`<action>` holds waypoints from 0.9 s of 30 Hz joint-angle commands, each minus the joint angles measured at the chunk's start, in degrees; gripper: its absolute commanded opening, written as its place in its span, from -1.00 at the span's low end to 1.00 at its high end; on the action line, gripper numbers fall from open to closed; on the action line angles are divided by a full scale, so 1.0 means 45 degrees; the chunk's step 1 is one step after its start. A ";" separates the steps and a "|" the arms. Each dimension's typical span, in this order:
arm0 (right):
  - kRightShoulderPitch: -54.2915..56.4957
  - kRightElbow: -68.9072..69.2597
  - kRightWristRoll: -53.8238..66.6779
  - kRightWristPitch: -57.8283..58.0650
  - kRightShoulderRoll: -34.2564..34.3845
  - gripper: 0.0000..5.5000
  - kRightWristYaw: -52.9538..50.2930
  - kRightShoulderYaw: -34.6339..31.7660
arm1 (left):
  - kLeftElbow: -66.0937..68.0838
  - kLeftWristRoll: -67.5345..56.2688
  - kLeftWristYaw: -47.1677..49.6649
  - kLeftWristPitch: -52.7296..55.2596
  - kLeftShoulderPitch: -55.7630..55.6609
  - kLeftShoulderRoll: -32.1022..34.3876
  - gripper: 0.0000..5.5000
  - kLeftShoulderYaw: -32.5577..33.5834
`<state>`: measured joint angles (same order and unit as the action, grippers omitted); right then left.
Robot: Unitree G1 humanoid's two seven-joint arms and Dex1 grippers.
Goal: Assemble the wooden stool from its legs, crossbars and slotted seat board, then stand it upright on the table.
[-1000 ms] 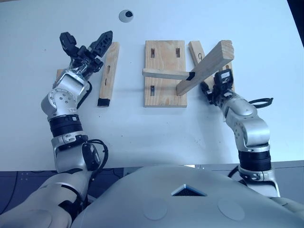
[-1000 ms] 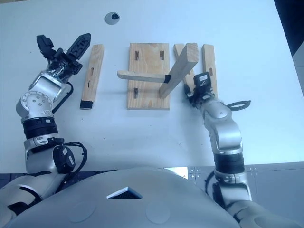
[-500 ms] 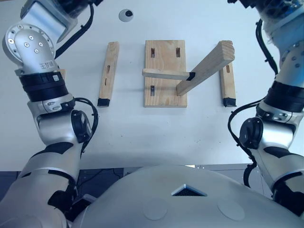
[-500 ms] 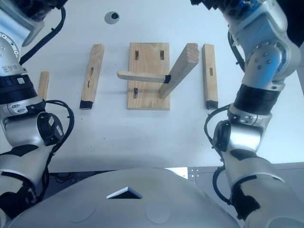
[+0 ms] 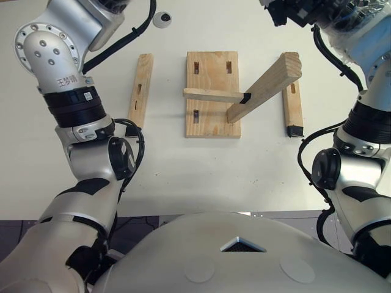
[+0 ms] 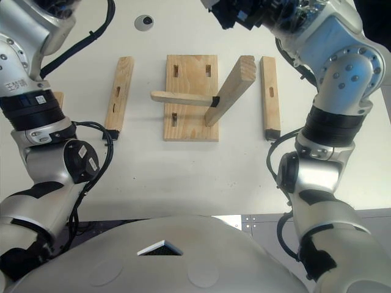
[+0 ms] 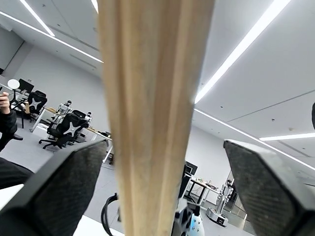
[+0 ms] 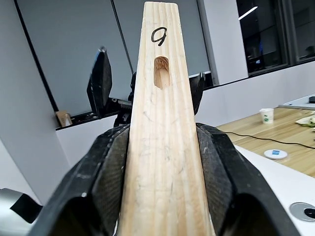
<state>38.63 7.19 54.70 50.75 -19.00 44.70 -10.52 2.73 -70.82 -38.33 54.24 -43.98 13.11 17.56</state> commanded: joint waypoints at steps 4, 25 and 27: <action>0.0055 0.0426 0.0774 0.0845 -0.0364 -0.27 0.0011 0.0070 | -0.0376 0.0101 -0.0318 -0.0307 0.0236 0.0118 0.26 -0.0170; 0.0053 0.0623 0.0979 0.1294 -0.0475 0.09 -0.0431 0.0411 | 0.0023 0.1376 -0.1007 -0.0929 0.1002 0.0662 -0.26 -0.0654; -0.0107 0.0678 0.0616 0.1065 -0.0740 0.22 -0.0243 0.0564 | 0.0085 0.2388 -0.1314 -0.1730 0.1196 0.0808 -0.26 -0.0998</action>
<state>38.53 8.90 58.39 56.38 -20.02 42.10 -8.76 2.11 -64.78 -43.97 49.94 -39.93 15.43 14.26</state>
